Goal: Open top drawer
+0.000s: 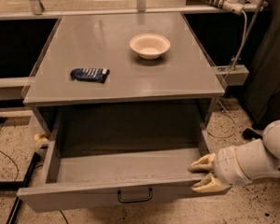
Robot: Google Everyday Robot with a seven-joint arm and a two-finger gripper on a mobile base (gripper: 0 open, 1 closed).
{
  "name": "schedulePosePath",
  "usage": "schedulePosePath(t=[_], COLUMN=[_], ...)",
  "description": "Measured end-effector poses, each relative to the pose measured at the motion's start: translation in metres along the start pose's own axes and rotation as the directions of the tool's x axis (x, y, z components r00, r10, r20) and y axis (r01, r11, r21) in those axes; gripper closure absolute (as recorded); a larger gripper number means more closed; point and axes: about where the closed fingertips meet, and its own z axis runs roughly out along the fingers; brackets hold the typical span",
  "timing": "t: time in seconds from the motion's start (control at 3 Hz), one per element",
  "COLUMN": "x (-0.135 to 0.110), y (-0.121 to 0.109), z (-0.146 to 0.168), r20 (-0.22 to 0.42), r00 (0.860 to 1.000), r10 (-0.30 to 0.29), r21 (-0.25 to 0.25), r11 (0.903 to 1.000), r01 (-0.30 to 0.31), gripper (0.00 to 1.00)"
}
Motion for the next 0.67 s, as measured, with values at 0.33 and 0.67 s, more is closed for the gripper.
schedulePosePath(t=[0.33, 0.67], x=[0.0062, 0.0052], y=[0.0224, 0.0227], z=[-0.0033, -0.0048], r20=[0.000, 0.000], r00=[1.000, 1.000], r10=[0.004, 0.004], r21=[-0.010, -0.010], r11=[0.9999, 0.9999], r01=[-0.004, -0.004], gripper=[1.00, 1.00])
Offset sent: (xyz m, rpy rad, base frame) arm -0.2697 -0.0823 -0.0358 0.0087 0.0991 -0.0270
